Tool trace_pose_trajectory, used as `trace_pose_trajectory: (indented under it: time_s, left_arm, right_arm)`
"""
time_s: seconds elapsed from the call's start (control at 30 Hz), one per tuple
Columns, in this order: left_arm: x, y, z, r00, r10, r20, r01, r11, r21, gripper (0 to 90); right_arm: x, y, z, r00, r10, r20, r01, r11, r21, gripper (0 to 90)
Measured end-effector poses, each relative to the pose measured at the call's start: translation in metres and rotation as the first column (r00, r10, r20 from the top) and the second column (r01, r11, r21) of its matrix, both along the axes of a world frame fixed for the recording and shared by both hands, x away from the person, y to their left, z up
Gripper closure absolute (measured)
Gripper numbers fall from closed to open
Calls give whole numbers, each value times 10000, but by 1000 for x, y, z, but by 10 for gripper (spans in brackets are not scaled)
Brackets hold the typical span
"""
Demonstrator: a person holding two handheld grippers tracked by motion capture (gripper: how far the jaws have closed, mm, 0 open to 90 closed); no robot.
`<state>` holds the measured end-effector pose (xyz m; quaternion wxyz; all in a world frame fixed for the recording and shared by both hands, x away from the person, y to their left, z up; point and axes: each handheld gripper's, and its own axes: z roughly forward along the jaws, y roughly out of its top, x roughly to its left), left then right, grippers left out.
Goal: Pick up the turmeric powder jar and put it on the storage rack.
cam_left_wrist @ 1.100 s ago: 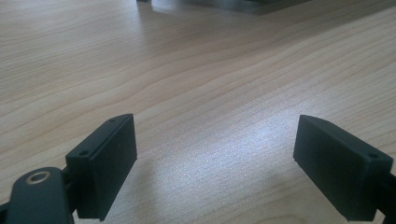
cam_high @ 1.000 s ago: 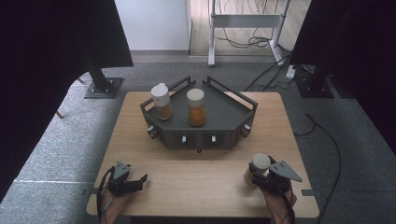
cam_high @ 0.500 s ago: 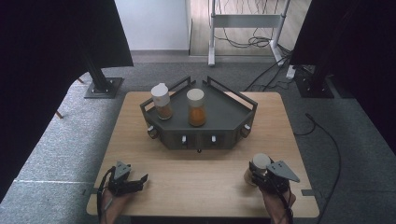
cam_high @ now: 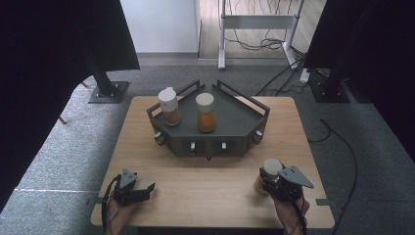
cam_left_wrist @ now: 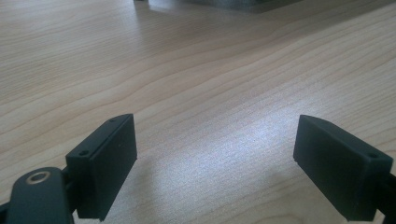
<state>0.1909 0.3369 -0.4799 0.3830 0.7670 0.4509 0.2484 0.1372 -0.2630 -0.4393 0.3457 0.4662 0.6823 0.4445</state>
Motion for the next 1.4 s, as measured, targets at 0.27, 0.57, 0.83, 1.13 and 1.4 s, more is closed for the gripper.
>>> trace_pose_trajectory:
  time_s: [0.27, 0.57, 0.83, 1.13, 1.4]
  left_arm:
    - [0, 0, 0, 10000, -25, 7, 25, 10000, 26, 130]
    - [0, -1, 0, 10000, -31, 26, 30, 10000, 55, 129]
    - [0, -1, 0, 10000, -40, 18, 40, 10000, 54, 129]
    - [0, -1, 0, 10000, -39, -4, 39, 10000, 69, 129]
    - [1, -2, 1, 10000, -57, -10, 57, 9999, 140, 129]
  right_arm:
    - [7, 5, 10, 9998, 211, -65, -212, 9997, -79, 332]
    - [15, 8, 21, 9992, 405, -51, -405, 9992, -71, 332]
    - [25, 8, 32, 9982, 583, -139, -584, 9983, -54, 332]
    - [37, 6, 46, 9977, 660, -159, -659, 9978, 36, 332]
    - [45, 8, 61, 9974, 704, -142, -704, 9975, -16, 332]
